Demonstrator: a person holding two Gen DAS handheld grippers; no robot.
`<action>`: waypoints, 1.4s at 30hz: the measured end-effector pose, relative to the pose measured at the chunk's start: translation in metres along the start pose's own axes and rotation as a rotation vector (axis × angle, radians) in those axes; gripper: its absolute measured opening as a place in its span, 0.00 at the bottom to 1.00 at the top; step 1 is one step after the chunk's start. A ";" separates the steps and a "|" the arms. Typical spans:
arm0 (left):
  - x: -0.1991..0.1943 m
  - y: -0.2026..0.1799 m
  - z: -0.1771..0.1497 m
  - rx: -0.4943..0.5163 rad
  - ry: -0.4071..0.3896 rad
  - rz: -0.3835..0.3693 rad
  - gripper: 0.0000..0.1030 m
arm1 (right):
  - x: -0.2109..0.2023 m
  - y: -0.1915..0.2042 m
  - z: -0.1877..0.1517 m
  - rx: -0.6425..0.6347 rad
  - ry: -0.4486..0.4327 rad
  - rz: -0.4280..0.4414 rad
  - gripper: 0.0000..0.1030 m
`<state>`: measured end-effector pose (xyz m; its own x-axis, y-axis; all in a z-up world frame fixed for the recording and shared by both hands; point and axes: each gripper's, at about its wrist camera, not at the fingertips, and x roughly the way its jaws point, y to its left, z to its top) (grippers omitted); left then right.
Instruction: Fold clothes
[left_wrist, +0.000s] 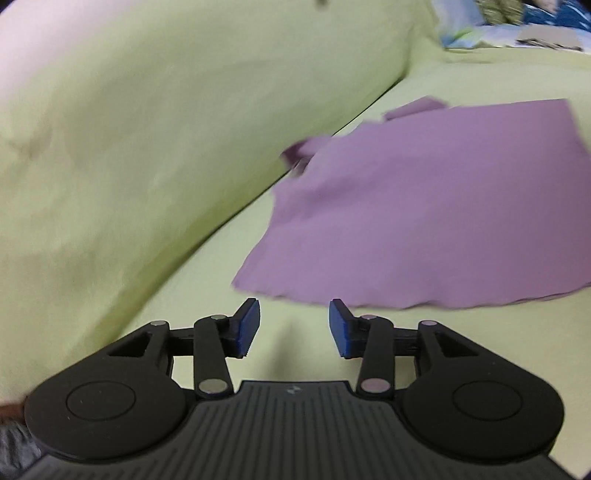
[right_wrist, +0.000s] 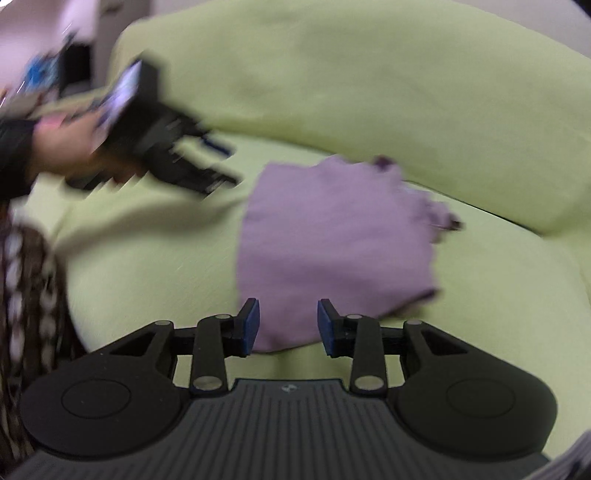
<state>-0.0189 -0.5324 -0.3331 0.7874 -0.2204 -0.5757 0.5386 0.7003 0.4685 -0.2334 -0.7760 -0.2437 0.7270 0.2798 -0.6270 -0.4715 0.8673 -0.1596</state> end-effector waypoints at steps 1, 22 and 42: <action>0.003 0.004 -0.003 -0.027 -0.002 -0.007 0.57 | 0.005 0.005 0.000 -0.024 0.007 -0.002 0.36; 0.125 0.039 0.073 0.054 -0.194 -0.282 0.77 | 0.025 -0.099 -0.010 0.448 -0.058 -0.104 0.72; 0.023 -0.007 0.047 0.010 -0.112 -0.496 0.00 | 0.018 -0.126 -0.015 0.485 -0.082 -0.013 0.06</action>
<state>0.0099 -0.5748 -0.3182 0.4627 -0.5968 -0.6555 0.8584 0.4863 0.1632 -0.1679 -0.8867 -0.2463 0.7777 0.2820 -0.5619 -0.1891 0.9573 0.2187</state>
